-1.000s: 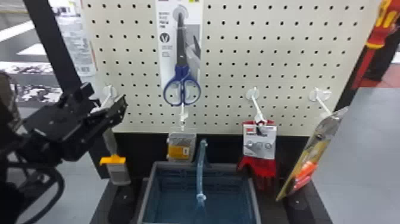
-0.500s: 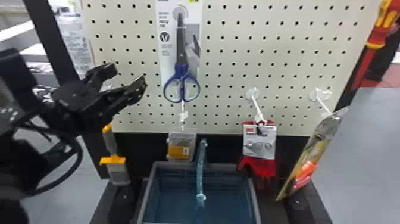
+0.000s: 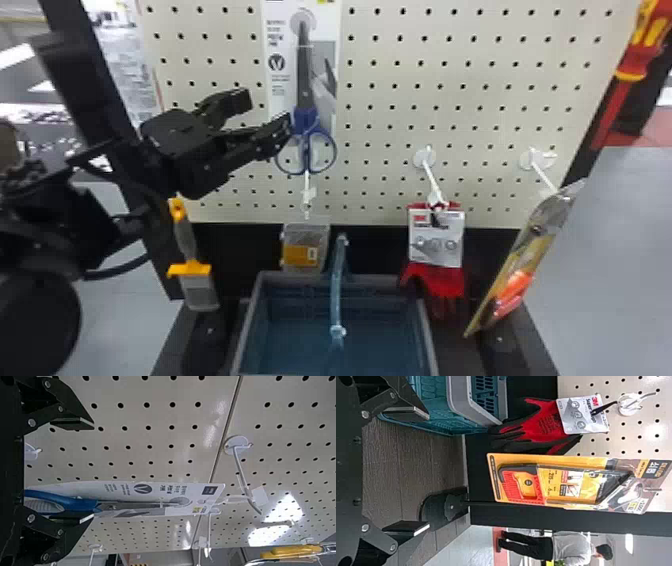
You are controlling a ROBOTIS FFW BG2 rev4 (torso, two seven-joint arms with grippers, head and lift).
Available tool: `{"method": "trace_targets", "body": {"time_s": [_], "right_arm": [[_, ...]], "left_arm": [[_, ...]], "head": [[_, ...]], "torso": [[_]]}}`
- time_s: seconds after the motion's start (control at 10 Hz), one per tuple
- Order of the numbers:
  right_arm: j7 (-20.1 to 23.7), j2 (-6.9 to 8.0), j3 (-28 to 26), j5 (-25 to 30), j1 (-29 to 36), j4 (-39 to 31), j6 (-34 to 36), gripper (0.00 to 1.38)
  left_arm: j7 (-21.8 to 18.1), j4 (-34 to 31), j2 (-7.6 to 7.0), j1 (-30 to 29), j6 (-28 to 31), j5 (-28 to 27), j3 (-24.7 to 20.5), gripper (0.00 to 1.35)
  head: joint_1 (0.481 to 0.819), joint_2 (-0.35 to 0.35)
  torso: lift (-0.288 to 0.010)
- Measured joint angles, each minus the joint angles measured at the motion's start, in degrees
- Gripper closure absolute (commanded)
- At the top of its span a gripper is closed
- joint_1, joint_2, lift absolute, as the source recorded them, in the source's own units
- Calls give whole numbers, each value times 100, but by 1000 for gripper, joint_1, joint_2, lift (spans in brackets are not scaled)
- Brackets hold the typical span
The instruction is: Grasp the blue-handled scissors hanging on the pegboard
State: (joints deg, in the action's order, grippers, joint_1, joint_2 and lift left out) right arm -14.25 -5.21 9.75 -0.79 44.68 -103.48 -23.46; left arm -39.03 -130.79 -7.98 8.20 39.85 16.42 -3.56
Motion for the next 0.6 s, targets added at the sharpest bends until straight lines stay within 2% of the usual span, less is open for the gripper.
{"method": "trace_targets", "body": {"time_s": [0.4,0.6], "right_arm": [[2,-6,0,0,-10,7,0,318],[1,-6,0,0,-12,18,0,318]], "left_arm": [[-589,725,-170,601,0,241,320,473],[-778,752,-240,861,96,33,465,527]], "head": [[549,0],[549,0]], "torso": [[-100],[-100]]}}
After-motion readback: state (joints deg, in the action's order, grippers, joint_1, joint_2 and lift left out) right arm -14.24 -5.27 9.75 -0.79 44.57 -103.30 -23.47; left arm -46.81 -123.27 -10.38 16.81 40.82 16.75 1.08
